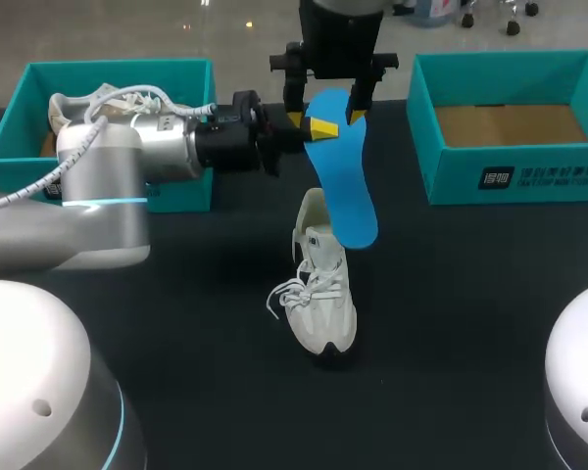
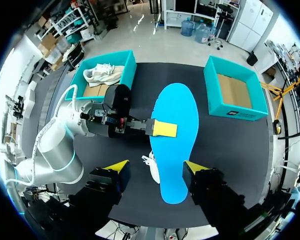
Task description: Take the shoe out of the shoebox, open the shoe tongue, remove and reinsert the insole, then place the shoe into the shoebox
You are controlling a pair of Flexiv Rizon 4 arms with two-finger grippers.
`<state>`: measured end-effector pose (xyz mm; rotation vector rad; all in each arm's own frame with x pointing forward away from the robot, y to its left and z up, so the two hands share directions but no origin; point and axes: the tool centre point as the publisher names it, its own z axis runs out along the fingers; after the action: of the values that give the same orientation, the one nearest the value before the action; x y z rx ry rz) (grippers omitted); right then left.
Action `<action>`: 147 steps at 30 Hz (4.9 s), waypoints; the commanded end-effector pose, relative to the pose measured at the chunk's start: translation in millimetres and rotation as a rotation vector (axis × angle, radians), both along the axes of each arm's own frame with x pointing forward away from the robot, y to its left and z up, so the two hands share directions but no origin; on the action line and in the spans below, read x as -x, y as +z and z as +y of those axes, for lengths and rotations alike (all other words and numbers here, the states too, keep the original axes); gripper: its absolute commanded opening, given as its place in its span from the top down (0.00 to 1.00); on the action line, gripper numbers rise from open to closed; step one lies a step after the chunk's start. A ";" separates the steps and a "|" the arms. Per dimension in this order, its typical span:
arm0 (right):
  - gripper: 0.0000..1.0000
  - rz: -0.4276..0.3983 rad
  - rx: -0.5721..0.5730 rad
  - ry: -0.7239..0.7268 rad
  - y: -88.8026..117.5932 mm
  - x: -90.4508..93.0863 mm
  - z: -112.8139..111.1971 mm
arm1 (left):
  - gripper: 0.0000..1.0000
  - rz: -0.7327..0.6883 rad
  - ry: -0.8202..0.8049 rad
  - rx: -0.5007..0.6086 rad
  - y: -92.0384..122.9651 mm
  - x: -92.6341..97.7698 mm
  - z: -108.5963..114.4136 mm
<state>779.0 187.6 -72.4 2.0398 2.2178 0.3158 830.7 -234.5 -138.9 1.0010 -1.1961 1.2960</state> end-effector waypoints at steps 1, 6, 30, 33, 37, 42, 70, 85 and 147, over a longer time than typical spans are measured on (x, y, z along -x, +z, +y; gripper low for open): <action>0.31 0.000 0.001 -0.003 0.0 -0.2 -1.2 | 1.00 -0.001 0.003 -0.003 0.5 1.7 -0.2; 0.29 0.000 0.000 -0.005 0.3 -0.2 -2.0 | 1.00 -0.002 0.005 -0.002 0.8 2.6 0.0; 0.00 -0.016 -0.516 0.161 -16.2 -5.3 -32.9 | 1.00 -0.026 0.023 -0.005 6.4 9.7 14.0; 0.00 0.008 -0.528 0.174 -18.4 -6.3 -35.8 | 1.00 -0.029 0.024 -0.006 6.9 9.9 14.2; 0.00 0.015 -0.518 0.171 -19.5 -7.8 -37.4 | 1.00 -0.032 0.023 -0.009 7.7 10.3 13.3; 0.00 0.015 -0.518 0.171 -19.5 -7.8 -37.4 | 1.00 -0.049 0.026 -0.019 9.7 11.3 13.5; 0.00 0.000 -1.117 0.174 -40.4 -17.7 -76.3 | 1.00 -0.081 0.015 0.004 11.4 13.1 27.6; 0.00 0.039 -1.251 0.171 -53.0 -23.1 -78.4 | 1.00 -0.096 -0.005 0.012 18.8 12.6 29.1; 0.00 0.039 -1.251 0.171 -53.0 -23.1 -78.4 | 1.00 -2.370 0.171 0.004 14.6 -26.8 33.0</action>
<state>802.0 107.7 -125.4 2.1727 2.4511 2.1175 862.0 -201.7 -124.9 -0.4816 -2.2762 2.3531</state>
